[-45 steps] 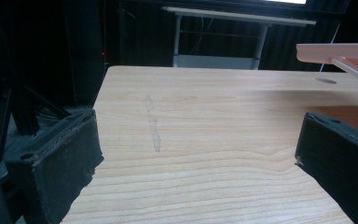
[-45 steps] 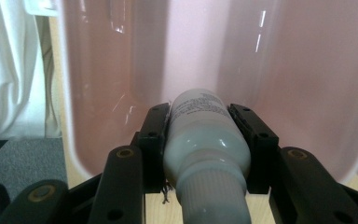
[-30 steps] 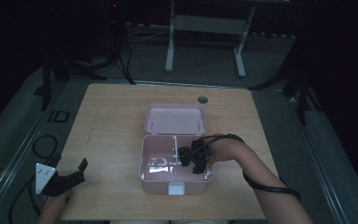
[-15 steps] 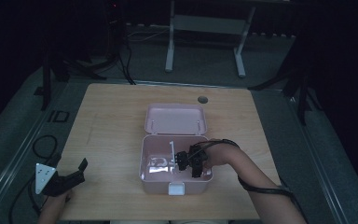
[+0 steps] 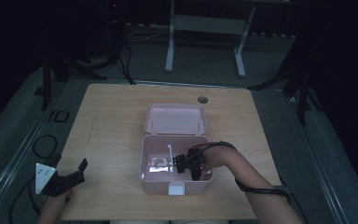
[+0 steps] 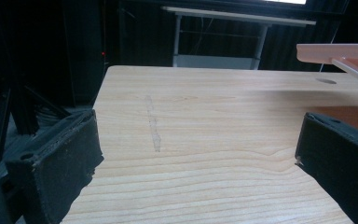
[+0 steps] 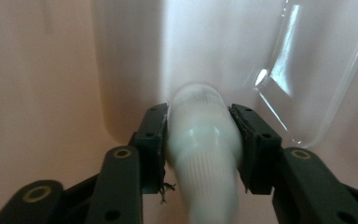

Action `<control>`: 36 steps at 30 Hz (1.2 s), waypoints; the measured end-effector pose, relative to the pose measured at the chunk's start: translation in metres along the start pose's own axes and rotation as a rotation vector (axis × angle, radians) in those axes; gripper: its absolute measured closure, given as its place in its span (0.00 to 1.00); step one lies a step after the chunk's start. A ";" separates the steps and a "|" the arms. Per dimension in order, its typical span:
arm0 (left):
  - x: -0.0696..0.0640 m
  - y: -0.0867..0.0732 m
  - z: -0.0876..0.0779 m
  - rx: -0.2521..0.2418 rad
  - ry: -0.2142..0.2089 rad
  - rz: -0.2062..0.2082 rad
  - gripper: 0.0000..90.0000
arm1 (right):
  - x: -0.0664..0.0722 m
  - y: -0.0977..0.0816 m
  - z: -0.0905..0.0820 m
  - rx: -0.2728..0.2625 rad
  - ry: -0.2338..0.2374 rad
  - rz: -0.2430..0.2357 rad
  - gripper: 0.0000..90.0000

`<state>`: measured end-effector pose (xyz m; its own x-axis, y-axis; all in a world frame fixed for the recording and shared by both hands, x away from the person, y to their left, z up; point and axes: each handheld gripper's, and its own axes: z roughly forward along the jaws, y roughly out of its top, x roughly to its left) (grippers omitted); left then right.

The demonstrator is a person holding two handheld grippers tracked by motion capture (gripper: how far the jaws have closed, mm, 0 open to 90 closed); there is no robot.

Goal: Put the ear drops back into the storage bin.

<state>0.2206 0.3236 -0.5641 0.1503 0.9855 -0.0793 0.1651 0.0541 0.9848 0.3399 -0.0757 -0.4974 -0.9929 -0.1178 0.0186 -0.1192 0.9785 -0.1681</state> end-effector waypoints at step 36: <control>-0.001 0.000 0.000 -0.002 0.003 -0.001 0.00 | 0.008 -0.050 -0.096 -0.269 -0.100 0.104 0.15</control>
<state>0.2208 0.3229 -0.5642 0.1472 0.9859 -0.0801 0.1628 0.0557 0.9851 0.3381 -0.1089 -0.3946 -0.9963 -0.0175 -0.0847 -0.0263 0.9943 0.1036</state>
